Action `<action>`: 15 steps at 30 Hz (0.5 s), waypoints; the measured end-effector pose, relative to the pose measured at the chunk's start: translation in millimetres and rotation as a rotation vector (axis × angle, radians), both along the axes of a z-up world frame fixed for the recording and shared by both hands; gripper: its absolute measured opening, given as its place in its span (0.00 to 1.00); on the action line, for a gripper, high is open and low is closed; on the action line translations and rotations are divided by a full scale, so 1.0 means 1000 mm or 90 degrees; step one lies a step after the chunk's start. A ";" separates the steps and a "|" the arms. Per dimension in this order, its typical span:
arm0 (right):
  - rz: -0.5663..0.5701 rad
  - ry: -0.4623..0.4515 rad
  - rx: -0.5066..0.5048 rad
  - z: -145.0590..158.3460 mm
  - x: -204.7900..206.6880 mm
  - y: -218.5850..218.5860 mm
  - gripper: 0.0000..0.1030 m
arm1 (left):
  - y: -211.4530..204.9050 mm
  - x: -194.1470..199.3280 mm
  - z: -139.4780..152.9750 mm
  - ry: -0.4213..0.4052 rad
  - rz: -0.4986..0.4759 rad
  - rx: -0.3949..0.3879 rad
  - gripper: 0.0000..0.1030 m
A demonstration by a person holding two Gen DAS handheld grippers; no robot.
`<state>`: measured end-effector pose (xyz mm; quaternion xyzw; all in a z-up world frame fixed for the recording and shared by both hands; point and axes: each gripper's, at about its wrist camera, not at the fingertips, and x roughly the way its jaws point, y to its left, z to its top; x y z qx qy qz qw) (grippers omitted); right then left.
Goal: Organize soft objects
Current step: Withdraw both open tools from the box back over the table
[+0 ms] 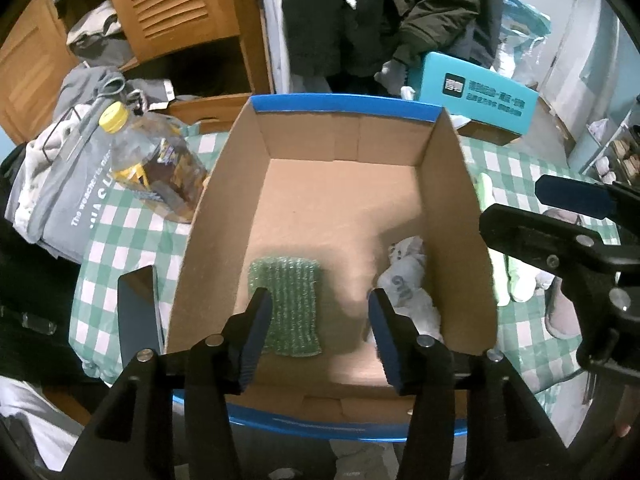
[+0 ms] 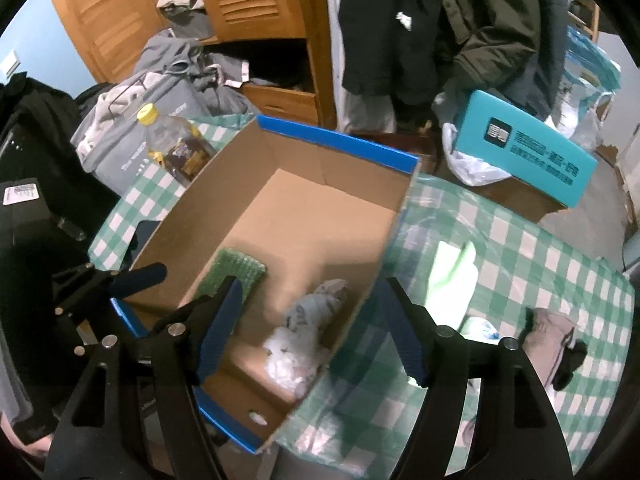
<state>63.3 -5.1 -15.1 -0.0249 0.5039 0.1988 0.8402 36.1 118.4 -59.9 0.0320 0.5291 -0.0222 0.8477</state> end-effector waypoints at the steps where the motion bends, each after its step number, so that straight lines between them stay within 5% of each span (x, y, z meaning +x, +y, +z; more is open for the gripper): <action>1: -0.004 -0.001 0.000 0.001 -0.001 -0.004 0.70 | -0.004 0.000 0.001 -0.002 -0.004 0.000 0.56; 15: -0.041 -0.021 -0.006 0.010 -0.017 -0.051 0.70 | -0.030 -0.002 0.010 -0.013 -0.031 0.001 0.66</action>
